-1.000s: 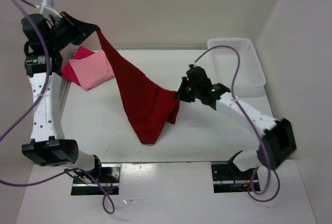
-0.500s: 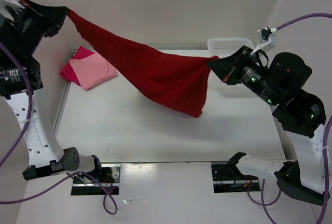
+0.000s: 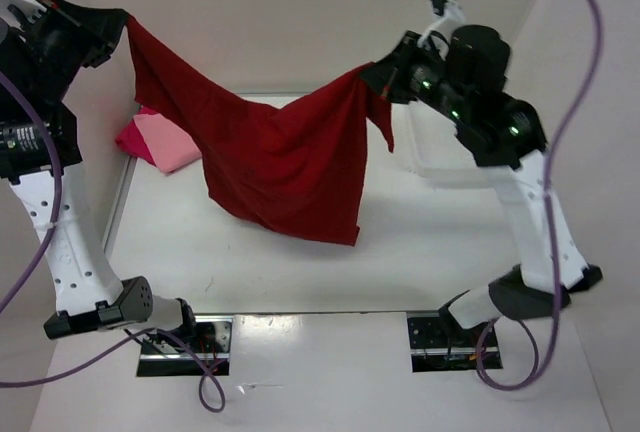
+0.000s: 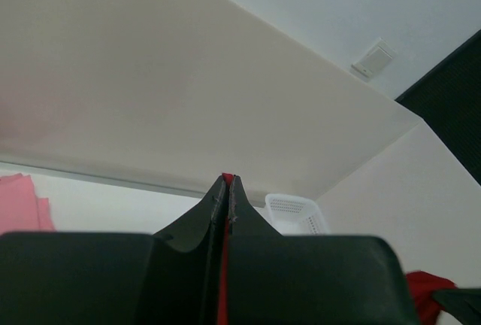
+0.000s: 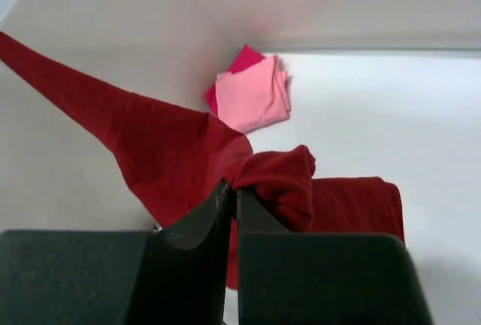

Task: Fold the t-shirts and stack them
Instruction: Flatten out the tshirt

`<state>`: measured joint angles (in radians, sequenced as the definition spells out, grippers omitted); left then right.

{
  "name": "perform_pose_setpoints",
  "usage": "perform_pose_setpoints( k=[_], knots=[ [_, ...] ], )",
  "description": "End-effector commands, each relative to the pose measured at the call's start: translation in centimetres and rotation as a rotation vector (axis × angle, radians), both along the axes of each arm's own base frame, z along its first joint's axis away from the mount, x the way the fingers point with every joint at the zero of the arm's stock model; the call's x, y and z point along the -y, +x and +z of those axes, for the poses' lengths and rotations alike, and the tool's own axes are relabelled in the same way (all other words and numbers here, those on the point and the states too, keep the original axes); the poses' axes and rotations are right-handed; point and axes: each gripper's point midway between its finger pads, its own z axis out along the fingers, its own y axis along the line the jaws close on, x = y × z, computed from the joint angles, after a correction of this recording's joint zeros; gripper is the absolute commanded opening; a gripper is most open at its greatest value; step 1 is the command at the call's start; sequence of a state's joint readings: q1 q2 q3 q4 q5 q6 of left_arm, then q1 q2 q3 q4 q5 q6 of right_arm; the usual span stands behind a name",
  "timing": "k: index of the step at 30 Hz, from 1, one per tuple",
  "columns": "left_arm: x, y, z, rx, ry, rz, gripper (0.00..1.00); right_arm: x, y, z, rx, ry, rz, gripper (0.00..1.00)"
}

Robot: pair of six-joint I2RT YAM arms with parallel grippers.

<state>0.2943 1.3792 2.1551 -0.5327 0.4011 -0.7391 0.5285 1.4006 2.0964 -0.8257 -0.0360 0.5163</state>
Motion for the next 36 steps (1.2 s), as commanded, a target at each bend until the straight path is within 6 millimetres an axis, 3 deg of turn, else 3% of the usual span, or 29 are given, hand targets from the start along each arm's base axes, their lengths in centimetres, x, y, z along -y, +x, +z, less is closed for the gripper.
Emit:
perform_pose_setpoints(
  k=[1, 2, 3, 4, 5, 6, 7, 8, 10, 11, 12, 13, 14, 17, 18, 19, 20, 21, 22, 23, 24, 25, 26, 28, 29, 30, 32, 33, 36],
  knots=[
    [0.4, 0.7, 2.0, 0.073, -0.002, -0.045, 0.0, -4.8, 4.1, 0.4, 0.042, 0.075, 0.177, 0.05],
    [0.8, 0.4, 3.1, 0.102, -0.001, -0.063, 0.0, -6.6, 6.7, -1.4, 0.009, 0.063, 0.198, 0.05],
    [1.1, 0.8, 3.6, 0.116, -0.028, -0.092, 0.0, -7.4, 7.9, -1.4, 0.005, 0.073, 0.208, 0.05],
    [1.5, 0.6, 4.1, 0.131, -0.039, -0.119, 0.0, -7.5, 7.6, 3.3, 0.11, 0.129, 0.237, 0.05],
    [2.1, 0.7, 4.0, 0.13, -0.047, -0.163, 0.0, -9.4, 12.0, -0.3, 0.028, 0.119, 0.25, 0.05],
    [2.4, 0.3, 4.7, 0.149, -0.049, -0.178, 0.0, -9.8, 13.0, 0.5, 0.043, 0.154, 0.272, 0.05],
    [2.4, 0.3, 4.7, 0.149, -0.049, -0.178, 0.0, -9.2, 9.8, 6.6, 0.204, 0.241, 0.372, 0.05],
    [2.4, 0.3, 4.7, 0.149, -0.049, -0.178, 0.0, -9.5, 10.2, 6.3, 0.115, 0.355, 0.429, 0.03],
    [3.5, -1.7, 5.9, 0.191, -0.029, -0.203, 0.0, -9.1, 12.2, 6.6, 0.113, 0.425, 0.492, 0.02],
    [4.2, -2.2, 6.1, 0.202, -0.015, -0.217, 0.0, -8.5, 11.9, 7.6, 0.148, 0.426, 0.464, 0.02],
    [5.1, -3.5, 6.7, 0.221, -0.002, -0.235, 0.0, -7.7, 10.3, 9.7, 0.235, 0.405, 0.459, 0.03],
    [5.5, -3.5, 6.5, 0.218, 0.011, -0.244, 0.0, -7.5, 11.4, 8.6, 0.201, 0.391, 0.439, 0.05],
    [6.5, -4.3, 6.6, 0.224, 0.019, -0.272, 0.0, -7.4, 10.8, 8.6, 0.201, 0.376, 0.449, 0.05],
    [9.0, -5.9, 6.5, 0.23, 0.028, -0.347, 0.0, -6.6, 12.2, 5.0, 0.127, 0.274, 0.382, 0.06],
    [9.8, -6.6, 6.6, 0.241, 0.033, -0.378, 0.0, -6.2, 13.2, 3.4, 0.108, 0.233, 0.358, 0.06],
    [10.6, -6.5, 6.0, 0.224, 0.029, -0.414, 0.0, -6.3, 14.6, -0.1, 0.024, 0.202, 0.329, 0.06],
    [12.8, -8.8, 6.6, 0.26, 0.025, -0.503, 0.0, -5.7, 16.0, -1.9, -0.006, 0.179, 0.255, 0.06],
    [13.8, -9.3, 6.3, 0.257, 0.012, -0.545, 0.0, -5.5, 16.8, -3.7, -0.031, 0.156, 0.225, 0.06],
    [15.1, -7.7, 2.9, 0.164, -0.012, -0.61, 0.0, -4.6, 18.3, -7.2, -0.082, 0.136, 0.191, 0.06],
    [16.7, -9.3, 2.5, 0.172, -0.046, -0.689, 0.0, -3.9, 19.5, -9.1, -0.112, 0.128, 0.15, 0.09],
    [17.4, -9.0, 0.7, 0.135, -0.07, -0.73, 0.0, -2.8, 20.5, -11.0, -0.143, 0.108, 0.098, 0.11],
    [18.2, -10.0, -0.8, 0.116, -0.085, -0.78, 0.0, -1.3, 21.5, -14.2, -0.197, 0.065, 0.046, 0.11],
    [19.2, -7.9, -5.5, 0.011, -0.136, -0.802, 0.04, -0.3, 21.8, -15.6, -0.225, 0.049, 0.019, 0.15],
    [21.1, -8.4, -9.2, -0.054, -0.149, -0.865, 0.33, 1.9, 22.6, -19.3, -0.295, 0.02, -0.044, 0.25],
    [21.9, -7.2, -13.2, -0.149, -0.17, -0.863, 0.43, 2.4, 22.2, -19.1, -0.293, 0.014, -0.068, 0.36],
    [23.2, -8.1, -14.7, -0.176, -0.171, -0.906, 0.49, 3.6, 22.1, -20.7, -0.321, 0.002, -0.109, 0.41],
    [24.6, -8.0, -18.4, -0.257, -0.184, -0.911, 0.53, 4.2, 21.2, -20.2, -0.301, 0.0, -0.134, 0.45],
    [26.2, -9.1, -21.7, -0.344, -0.205, -0.947, 0.58, 4.5, 20.9, -20.1, -0.299, -0.003, -0.146, 0.46],
    [29.7, -10.9, -26.6, -0.468, -0.19, -1.005, 0.76, 5.0, 18.9, -21.1, -0.336, -0.026, -0.153, 0.51]
  ],
)
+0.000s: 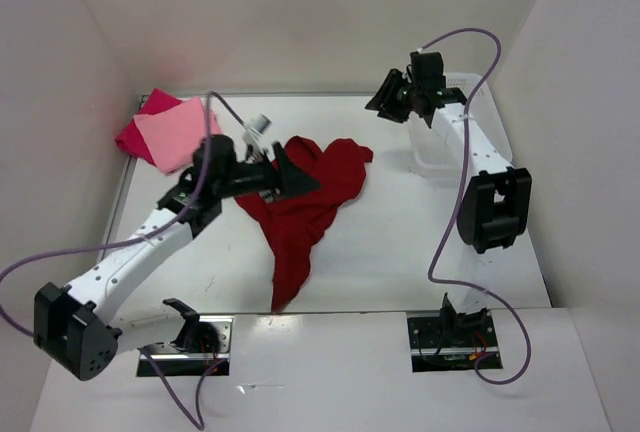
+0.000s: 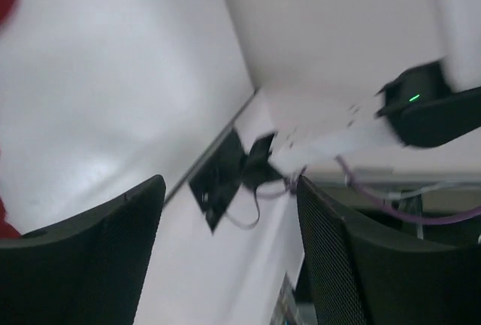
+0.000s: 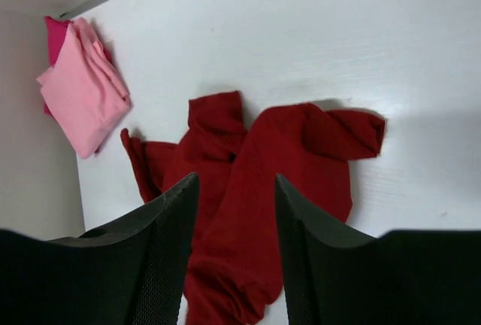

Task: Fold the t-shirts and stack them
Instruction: Flatten out the tshirt

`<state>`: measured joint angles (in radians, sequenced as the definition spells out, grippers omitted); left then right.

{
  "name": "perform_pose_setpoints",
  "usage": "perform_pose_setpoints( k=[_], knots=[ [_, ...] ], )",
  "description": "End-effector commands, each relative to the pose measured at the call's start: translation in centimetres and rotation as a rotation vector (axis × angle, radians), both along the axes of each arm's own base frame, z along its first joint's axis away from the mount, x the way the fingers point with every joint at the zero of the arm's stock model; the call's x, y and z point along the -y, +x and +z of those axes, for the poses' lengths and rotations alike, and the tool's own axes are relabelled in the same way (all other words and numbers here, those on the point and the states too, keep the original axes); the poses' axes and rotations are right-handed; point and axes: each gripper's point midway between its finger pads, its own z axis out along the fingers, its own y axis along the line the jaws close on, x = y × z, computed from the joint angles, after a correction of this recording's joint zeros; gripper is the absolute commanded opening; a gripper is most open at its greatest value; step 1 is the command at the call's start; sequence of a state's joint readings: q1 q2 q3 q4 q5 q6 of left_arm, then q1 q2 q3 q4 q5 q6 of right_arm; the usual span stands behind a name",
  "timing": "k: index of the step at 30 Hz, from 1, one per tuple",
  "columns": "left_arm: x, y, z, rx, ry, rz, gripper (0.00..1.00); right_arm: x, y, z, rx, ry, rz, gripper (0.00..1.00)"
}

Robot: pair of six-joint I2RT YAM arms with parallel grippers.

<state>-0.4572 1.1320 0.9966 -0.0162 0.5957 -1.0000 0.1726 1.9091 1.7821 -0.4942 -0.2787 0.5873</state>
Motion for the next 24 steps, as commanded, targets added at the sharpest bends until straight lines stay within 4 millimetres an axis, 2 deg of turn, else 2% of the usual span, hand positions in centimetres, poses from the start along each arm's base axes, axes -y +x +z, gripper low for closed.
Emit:
perform_pose_setpoints(
  k=[1, 2, 4, 5, 6, 7, 8, 9, 10, 12, 13, 14, 15, 16, 17, 21, 22, 23, 24],
  knots=[
    [3.4, -2.5, 0.2, 0.058, -0.03, -0.094, 0.79, 0.4, -2.5, 7.0, 0.184, -0.025, 0.003, 0.51],
    [3.9, -2.4, -0.4, 0.05, -0.002, -0.092, 0.8, 0.1, -4.1, 6.4, 0.167, -0.027, 0.015, 0.52],
    [4.3, -1.7, -2.3, 0.031, 0.079, -0.094, 0.8, -0.2, -5.8, 5.3, 0.142, -0.038, 0.024, 0.49],
    [4.1, -0.1, -1.4, 0.061, 0.115, -0.028, 0.8, -1.0, -7.6, 3.8, 0.113, -0.042, 0.051, 0.45],
    [2.2, 1.5, -2.0, 0.053, 0.183, 0.046, 0.76, -1.5, -8.7, 2.8, 0.089, -0.04, 0.062, 0.35],
    [1.0, 3.1, -1.8, 0.057, 0.212, 0.115, 0.74, -2.0, -10.4, 0.1, 0.028, -0.054, 0.084, 0.26],
    [-1.0, 5.3, -1.6, 0.063, 0.25, 0.233, 0.73, -3.5, -11.7, -0.6, 0.013, -0.039, 0.111, 0.2],
    [-2.8, 6.6, -1.7, 0.05, 0.277, 0.311, 0.71, -4.2, -13.0, -0.6, 0.016, -0.029, 0.13, 0.13],
    [-5.6, 8.7, -1.9, 0.05, 0.3, 0.418, 0.68, -4.4, -14.5, -3.1, -0.029, -0.052, 0.141, 0.12],
    [-9.1, 11.7, -3.8, 0.014, 0.339, 0.565, 0.66, -5.9, -16.7, -4.2, -0.059, -0.044, 0.167, 0.11],
    [-12.0, 13.0, -6.0, -0.045, 0.357, 0.641, 0.64, -5.9, -17.8, -5.8, -0.093, -0.049, 0.173, 0.11],
    [-13.2, 14.2, -8.6, -0.114, 0.375, 0.664, 0.57, -6.2, -18.4, -6.1, -0.098, -0.037, 0.185, 0.11],
    [-14.4, 15.1, -9.7, -0.144, 0.383, 0.688, 0.53, -6.4, -19.0, -5.7, -0.089, -0.022, 0.187, 0.12],
    [-15.7, 15.9, -11.3, -0.182, 0.405, 0.719, 0.5, -6.2, -19.8, -6.7, -0.112, -0.024, 0.194, 0.14],
    [-17.5, 17.2, -13.4, -0.229, 0.44, 0.757, 0.45, -6.4, -20.2, -6.6, -0.107, -0.015, 0.198, 0.15],
    [-20.6, 20.8, -16.6, -0.276, 0.524, 0.849, 0.44, -6.3, -21.4, -7.1, -0.118, -0.004, 0.216, 0.21],
    [-20.8, 21.3, -18.9, -0.316, 0.565, 0.84, 0.47, -6.5, -21.6, -6.7, -0.113, 0.009, 0.23, 0.24],
    [-21.1, 21.7, -19.7, -0.334, 0.586, 0.85, 0.49, -6.8, -21.8, -6.5, -0.11, 0.026, 0.25, 0.25],
    [-21.5, 22.9, -19.3, -0.325, 0.598, 0.877, 0.51, -7.1, -22.2, -6.8, -0.119, 0.023, 0.261, 0.27]
  ],
)
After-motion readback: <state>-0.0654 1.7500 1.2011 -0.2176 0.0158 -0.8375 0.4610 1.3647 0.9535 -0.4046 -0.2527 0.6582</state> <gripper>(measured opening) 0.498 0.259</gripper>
